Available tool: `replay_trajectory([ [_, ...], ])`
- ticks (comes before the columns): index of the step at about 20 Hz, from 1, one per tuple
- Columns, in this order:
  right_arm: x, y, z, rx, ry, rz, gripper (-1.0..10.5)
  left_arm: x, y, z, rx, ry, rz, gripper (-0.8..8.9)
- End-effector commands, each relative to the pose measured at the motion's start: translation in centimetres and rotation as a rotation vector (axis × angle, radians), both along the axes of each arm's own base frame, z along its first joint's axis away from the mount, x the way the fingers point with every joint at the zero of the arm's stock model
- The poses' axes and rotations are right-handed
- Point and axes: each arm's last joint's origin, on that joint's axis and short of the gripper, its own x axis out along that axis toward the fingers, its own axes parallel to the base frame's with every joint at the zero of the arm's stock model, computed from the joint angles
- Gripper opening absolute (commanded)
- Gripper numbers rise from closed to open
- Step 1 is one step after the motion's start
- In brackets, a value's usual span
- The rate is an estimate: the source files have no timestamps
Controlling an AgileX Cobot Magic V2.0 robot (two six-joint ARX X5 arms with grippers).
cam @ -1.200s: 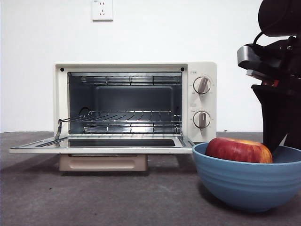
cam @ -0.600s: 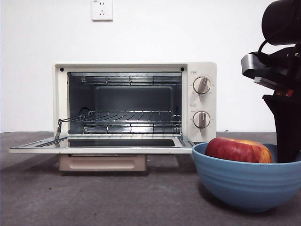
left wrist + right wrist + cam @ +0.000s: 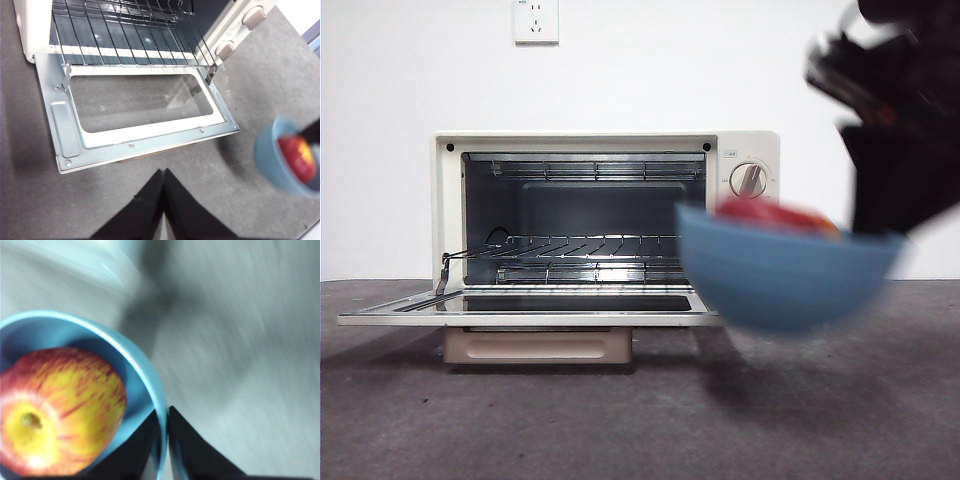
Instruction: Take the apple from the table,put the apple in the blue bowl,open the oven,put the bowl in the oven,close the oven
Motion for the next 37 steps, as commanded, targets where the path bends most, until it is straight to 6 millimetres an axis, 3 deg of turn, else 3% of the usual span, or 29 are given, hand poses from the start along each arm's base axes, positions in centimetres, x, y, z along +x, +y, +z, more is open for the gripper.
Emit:
replay_trajectory([
  [1,1.0,1.4,3.0,0.073,-0.061,-0.028,0.0,0.1,0.0,0.2,-0.005,-0.007,-0.003,0.07],
  [5,3.6,4.6,5.0,0.071,-0.105,-0.039,0.0,0.1,0.0,0.2,-0.005,-0.007,-0.004,0.07],
  [9,7.6,7.7,4.9,0.056,-0.087,-0.081,0.0,0.1,0.0,0.2,-0.005,-0.006,-0.005,0.07],
  [16,12.5,10.8,4.9,0.069,-0.045,-0.217,0.0,0.0,-0.5,0.2,-0.005,-0.005,-0.042,0.07],
  [31,14.8,11.8,3.0,0.108,-0.023,-0.474,0.0,-0.3,-1.4,0.2,-0.003,0.002,-0.120,0.07],
  [37,15.4,11.8,3.1,0.132,-0.064,-0.545,0.0,-0.5,-1.7,0.1,0.001,0.007,-0.145,0.07],
])
